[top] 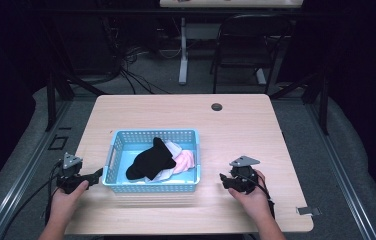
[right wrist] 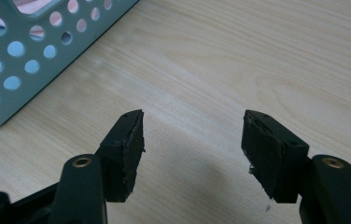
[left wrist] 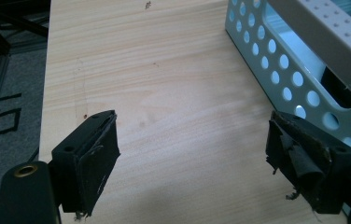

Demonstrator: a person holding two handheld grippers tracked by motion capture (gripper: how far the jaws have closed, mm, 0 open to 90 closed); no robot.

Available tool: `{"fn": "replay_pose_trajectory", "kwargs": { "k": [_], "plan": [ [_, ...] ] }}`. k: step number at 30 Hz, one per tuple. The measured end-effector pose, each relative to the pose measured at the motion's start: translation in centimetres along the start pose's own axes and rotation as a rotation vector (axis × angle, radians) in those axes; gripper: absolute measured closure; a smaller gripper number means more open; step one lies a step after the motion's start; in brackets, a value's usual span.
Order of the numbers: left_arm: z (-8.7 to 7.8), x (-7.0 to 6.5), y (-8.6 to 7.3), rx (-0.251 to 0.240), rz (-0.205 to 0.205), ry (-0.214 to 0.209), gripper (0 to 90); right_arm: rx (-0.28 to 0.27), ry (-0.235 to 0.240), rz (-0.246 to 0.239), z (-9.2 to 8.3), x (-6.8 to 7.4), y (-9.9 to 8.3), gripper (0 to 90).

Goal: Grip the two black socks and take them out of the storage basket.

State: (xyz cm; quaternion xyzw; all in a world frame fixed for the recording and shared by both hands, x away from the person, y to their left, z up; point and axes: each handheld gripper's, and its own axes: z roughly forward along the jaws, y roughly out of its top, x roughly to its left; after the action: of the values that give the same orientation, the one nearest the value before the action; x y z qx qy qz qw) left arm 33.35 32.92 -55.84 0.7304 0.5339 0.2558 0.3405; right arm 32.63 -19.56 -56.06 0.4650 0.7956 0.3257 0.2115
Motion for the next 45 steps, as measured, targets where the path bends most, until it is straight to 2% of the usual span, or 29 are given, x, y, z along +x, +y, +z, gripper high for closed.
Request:
{"fn": "replay_pose_trajectory", "kwargs": {
  "k": [2,7,12,20,26,36,40,41,42,43,44,45],
  "plan": [
    [0.0,0.0,0.0,-0.003,-0.003,-0.002,16.1,0.006,0.005,-0.005,0.0,0.0,0.0,38.9],
    [-0.1,-0.1,-0.2,0.021,0.028,-0.007,17.6,-0.003,0.012,-0.02,-0.3,0.4,0.3,38.9],
    [-0.1,-0.2,-0.3,0.036,0.038,-0.009,18.0,0.006,0.022,-0.026,-0.2,0.6,0.6,39.1],
    [0.2,-0.1,-0.3,0.045,0.018,-0.011,18.1,0.014,0.034,-0.016,-0.1,0.6,0.4,39.1],
    [-0.2,-0.1,-0.4,0.035,0.012,-0.019,18.3,0.021,0.028,-0.029,-0.2,0.9,0.6,39.3],
    [-0.6,0.0,-0.5,0.022,-0.002,-0.032,18.2,0.012,0.02,-0.031,-2.5,1.7,2.4,38.1],
    [-0.5,0.0,-0.5,0.027,-0.001,-0.032,18.2,-0.003,0.085,-0.019,-3.4,1.7,3.9,41.4],
    [-0.5,0.0,-0.5,0.025,-0.002,-0.032,18.2,-0.002,0.095,-0.042,-3.7,1.8,4.3,41.8],
    [-0.5,0.0,-0.5,0.025,-0.002,-0.032,18.2,-0.002,0.095,-0.042,-3.7,1.8,4.3,41.8],
    [-0.5,0.0,-0.5,0.025,-0.002,-0.032,18.2,-0.003,0.091,-0.062,-3.8,2.0,4.7,41.8],
    [-0.6,0.0,-0.5,0.024,-0.005,-0.03,18.2,-0.01,0.089,-0.103,-4.2,2.5,5.4,41.9],
    [-0.6,0.1,-0.5,0.024,-0.006,-0.03,18.2,-0.011,0.093,-0.119,-4.4,2.7,5.8,42.0]
  ]
}}
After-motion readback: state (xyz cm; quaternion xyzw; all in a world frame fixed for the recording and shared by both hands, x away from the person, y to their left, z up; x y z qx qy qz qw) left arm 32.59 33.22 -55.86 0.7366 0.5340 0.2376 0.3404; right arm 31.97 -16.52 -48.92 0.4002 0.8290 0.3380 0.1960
